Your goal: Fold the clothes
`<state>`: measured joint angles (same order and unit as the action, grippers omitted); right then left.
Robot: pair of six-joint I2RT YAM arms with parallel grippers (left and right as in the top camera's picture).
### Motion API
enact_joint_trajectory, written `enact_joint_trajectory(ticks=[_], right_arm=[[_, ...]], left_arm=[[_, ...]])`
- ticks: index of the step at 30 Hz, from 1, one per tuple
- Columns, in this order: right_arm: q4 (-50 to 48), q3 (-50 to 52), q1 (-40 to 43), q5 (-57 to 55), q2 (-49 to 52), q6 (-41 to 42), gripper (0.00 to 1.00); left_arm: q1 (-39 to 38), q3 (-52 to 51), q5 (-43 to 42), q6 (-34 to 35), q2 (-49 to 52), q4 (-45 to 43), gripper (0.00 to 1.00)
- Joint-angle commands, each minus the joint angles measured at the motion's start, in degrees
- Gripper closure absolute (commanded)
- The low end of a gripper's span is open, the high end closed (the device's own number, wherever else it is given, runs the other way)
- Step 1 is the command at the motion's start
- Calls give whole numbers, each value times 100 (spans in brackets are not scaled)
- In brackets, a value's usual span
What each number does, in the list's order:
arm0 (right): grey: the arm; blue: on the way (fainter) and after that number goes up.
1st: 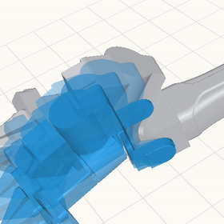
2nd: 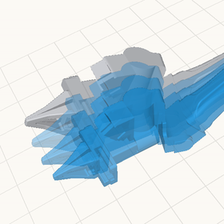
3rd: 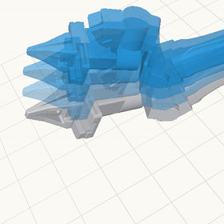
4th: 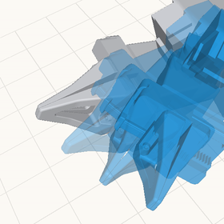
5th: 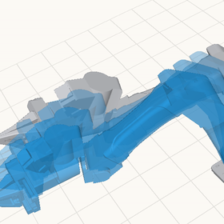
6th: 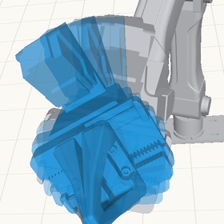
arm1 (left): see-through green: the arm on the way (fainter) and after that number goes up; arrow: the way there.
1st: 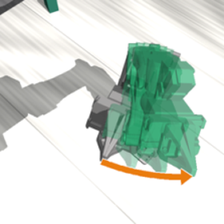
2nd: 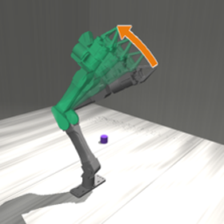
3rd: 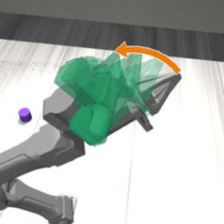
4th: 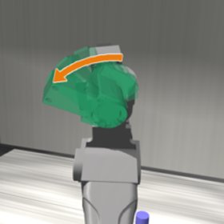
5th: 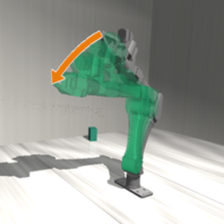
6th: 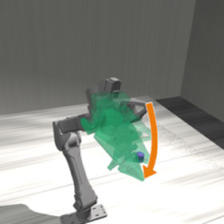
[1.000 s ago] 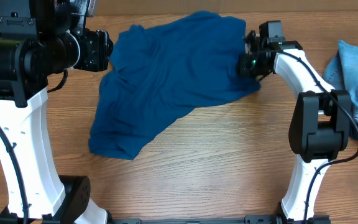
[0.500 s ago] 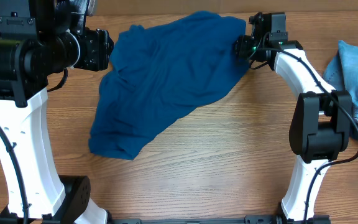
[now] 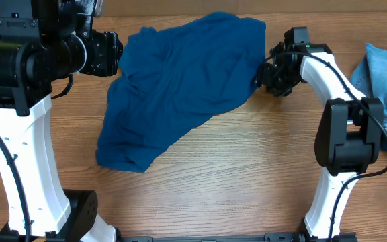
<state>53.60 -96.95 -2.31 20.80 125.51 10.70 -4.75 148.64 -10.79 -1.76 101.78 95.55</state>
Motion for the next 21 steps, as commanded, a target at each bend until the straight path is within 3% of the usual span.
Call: enact_joint_trajectory(ticks=[1, 8, 19, 21], right_arm=[[46, 26, -238, 352, -293, 50, 41], [-415, 474, -472, -61, -271, 619, 44], [-640, 750, -437, -131, -260, 608, 44], [-782, 750, -457, -59, -260, 610, 55]], left_arm=[[24, 39, -70, 70, -140, -22, 42], [22, 39, -114, 72, -140, 109, 43], [22, 39, -114, 70, -140, 122, 42], [22, 39, -114, 72, -140, 122, 41]])
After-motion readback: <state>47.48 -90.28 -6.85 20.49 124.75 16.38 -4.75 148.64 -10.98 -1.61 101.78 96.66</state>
